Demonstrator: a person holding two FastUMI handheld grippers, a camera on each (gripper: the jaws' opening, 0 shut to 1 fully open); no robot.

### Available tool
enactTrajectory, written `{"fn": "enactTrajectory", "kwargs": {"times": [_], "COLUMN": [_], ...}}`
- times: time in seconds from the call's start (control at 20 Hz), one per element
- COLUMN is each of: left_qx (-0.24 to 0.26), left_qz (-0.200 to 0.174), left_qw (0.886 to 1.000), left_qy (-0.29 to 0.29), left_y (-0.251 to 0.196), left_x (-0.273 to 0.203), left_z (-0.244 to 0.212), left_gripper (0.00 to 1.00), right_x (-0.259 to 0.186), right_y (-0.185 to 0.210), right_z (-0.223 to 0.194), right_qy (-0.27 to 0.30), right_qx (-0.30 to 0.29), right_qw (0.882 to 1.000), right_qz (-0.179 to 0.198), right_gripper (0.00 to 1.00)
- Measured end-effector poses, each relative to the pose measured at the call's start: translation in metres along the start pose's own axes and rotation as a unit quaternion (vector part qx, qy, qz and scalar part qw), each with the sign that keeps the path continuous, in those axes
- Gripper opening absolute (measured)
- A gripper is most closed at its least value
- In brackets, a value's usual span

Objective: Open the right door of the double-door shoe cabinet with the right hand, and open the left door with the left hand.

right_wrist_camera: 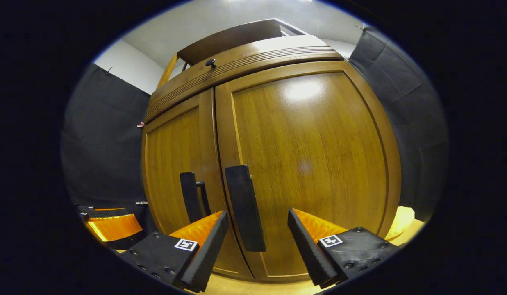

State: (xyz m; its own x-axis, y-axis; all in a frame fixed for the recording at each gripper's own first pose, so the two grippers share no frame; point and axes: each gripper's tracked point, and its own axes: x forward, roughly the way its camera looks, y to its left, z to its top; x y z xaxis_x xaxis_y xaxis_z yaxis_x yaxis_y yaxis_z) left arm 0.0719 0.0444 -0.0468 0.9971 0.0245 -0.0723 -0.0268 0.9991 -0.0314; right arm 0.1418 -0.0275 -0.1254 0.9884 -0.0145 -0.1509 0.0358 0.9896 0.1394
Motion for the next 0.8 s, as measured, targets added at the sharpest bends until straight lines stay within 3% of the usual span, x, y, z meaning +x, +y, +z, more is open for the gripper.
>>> {"fn": "enactTrajectory", "kwargs": {"times": [0.2,0.25,0.35,0.45,0.5,0.6,0.65,0.75,0.8], "left_qx": [0.003,0.008,0.016,0.021,0.022,0.021,0.021,0.020,0.020], "left_qz": [0.011,0.015,0.021,0.026,0.026,0.027,0.028,0.032,0.032], "left_qw": [1.000,1.000,1.000,0.999,0.999,0.999,0.999,0.999,0.999], "left_qy": [0.008,0.010,0.010,0.010,0.011,0.012,0.012,0.010,0.010], "left_y": [0.010,0.012,0.015,0.018,0.019,0.019,0.021,0.022,0.022], "left_x": [0.006,0.007,0.008,0.007,0.007,0.005,0.005,0.003,0.002], "left_z": [-0.005,-0.006,-0.008,-0.010,-0.011,-0.012,-0.012,-0.010,-0.010], "left_gripper": [0.94,0.94,0.94,0.92,0.94,0.94,0.94,0.94,0.94], "right_x": [0.008,0.009,0.011,0.013,0.012,0.014,0.017,0.014,0.015], "right_y": [0.001,0.002,0.004,0.008,0.014,0.013,0.013,0.014,0.014], "right_z": [0.000,-0.001,0.002,0.002,0.005,0.005,0.006,0.006,0.006], "right_qy": [-0.013,-0.015,-0.022,-0.027,-0.035,-0.040,-0.041,-0.039,-0.041], "right_qx": [-0.003,0.000,0.002,0.001,0.000,-0.006,-0.006,-0.005,-0.014], "right_qw": [1.000,1.000,1.000,1.000,0.999,0.999,0.999,0.999,0.999], "right_qz": [0.007,0.007,0.014,0.016,0.026,0.020,0.020,0.019,0.017], "right_gripper": [0.90,0.82,0.81,0.65,0.49,0.36,0.42,0.42,0.33]}}
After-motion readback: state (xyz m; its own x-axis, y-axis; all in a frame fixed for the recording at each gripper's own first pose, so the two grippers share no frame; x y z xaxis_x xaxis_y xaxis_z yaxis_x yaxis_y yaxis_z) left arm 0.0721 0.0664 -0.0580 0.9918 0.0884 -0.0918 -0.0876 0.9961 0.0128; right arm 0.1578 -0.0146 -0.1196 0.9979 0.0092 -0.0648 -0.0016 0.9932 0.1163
